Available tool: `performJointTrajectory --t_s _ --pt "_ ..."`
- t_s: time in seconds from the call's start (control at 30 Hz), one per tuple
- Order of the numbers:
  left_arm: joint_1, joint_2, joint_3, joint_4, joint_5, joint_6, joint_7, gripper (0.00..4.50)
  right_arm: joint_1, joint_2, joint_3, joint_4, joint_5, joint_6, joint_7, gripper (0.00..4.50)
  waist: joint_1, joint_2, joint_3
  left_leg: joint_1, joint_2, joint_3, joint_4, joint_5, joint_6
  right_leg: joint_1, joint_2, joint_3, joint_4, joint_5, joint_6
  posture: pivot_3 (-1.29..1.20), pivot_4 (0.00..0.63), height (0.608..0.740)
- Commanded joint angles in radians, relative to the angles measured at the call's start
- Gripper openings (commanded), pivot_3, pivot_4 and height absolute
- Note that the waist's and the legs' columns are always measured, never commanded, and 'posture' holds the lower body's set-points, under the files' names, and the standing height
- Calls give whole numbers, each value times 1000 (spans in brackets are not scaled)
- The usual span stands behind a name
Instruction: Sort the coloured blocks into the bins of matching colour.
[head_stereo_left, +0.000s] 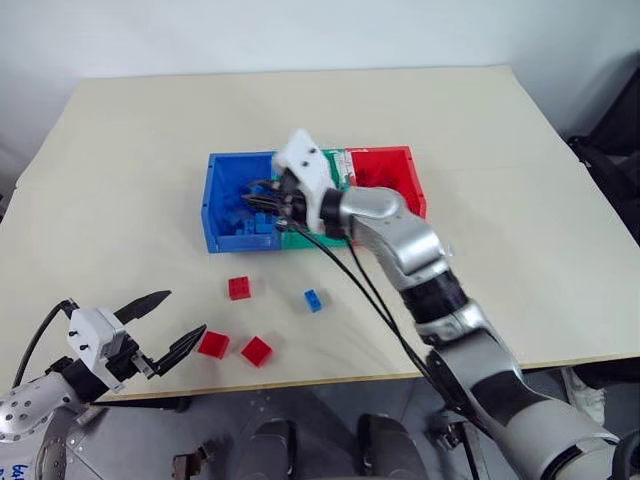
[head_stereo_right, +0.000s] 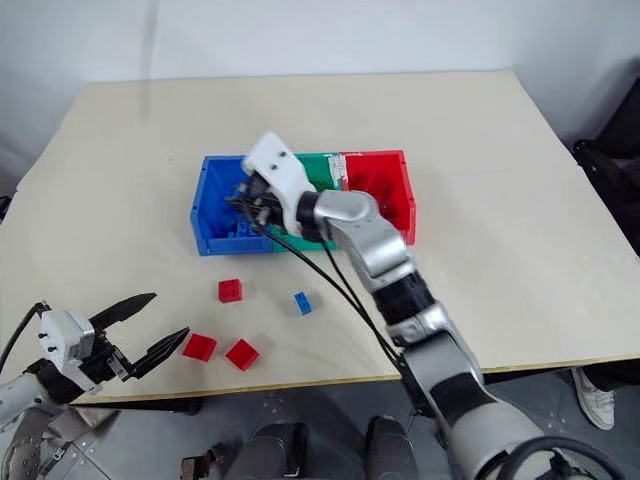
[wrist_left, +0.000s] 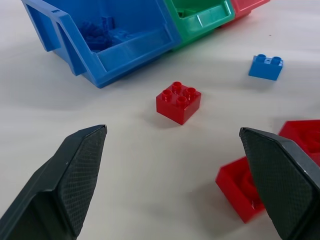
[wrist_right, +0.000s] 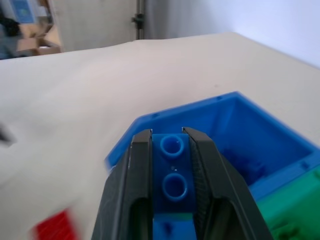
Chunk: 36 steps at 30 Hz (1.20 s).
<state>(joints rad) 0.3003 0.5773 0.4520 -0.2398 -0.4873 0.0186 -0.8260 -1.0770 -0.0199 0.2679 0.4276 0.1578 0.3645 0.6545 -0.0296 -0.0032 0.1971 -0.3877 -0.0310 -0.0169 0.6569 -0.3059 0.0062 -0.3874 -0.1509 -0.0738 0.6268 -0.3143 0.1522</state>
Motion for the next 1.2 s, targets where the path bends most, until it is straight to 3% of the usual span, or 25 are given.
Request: performJointTrajectory --t_s 0.03,0.07,0.3,0.4,0.47,0.67,0.83,1.03,1.2 --pt "0 -6 12 4 7 -24 11 4500 -66 53 -29 149 -36 -129 -52 535 -4 0 0 0 0 1 0 0 0 -2 0 0 1 0 0 0 150 740" --pt "-2 -7 11 6 8 -26 12 4500 -75 68 -35 181 -38 -149 -55 535 -5 0 0 -1 0 1 -1 0 0 -3 0 0 1 0 -1 0 150 740" --pt "-18 -8 2 7 12 -24 12 4500 -45 77 -42 189 -29 -177 9 2895 -12 0 0 -2 2 2 -2 0 0 -4 0 0 1 0 -1 0 150 740" --pt "-50 -4 -8 1 -4 -8 9 4500 13 37 -59 87 -9 -177 48 3991 -11 0 0 -2 3 2 -1 0 -1 -4 1 0 1 0 -1 0 150 740" --pt "-72 2 -19 -3 -8 2 3 4500 65 -1 -73 -4 7 -163 77 4440 -5 0 0 -2 2 2 -1 0 -1 -4 0 0 1 1 -1 0 150 740" --pt "-148 15 -54 47 7 6 -25 4500 123 -50 -91 -73 17 -142 86 4440 -4 0 0 -3 3 4 0 0 0 -4 1 0 1 1 -1 0 150 740" --pt "-170 24 -66 53 1 12 -42 4500 150 -90 -83 -178 57 -137 178 4440 -18 0 0 -2 6 8 -1 -1 -1 -6 2 -1 1 1 -2 0 150 740" --pt "-146 41 -63 46 7 7 -64 4500 320 -293 -98 -396 113 -84 348 4440 0 -1 0 -2 6 8 1 -2 0 -5 2 -1 0 1 -2 0 150 740" --pt "-144 75 -97 23 13 12 -113 4500 533 -461 -185 -526 177 -102 423 4440 8 -1 0 -3 7 10 5 -3 1 -4 2 -1 -1 1 -2 0 150 740"
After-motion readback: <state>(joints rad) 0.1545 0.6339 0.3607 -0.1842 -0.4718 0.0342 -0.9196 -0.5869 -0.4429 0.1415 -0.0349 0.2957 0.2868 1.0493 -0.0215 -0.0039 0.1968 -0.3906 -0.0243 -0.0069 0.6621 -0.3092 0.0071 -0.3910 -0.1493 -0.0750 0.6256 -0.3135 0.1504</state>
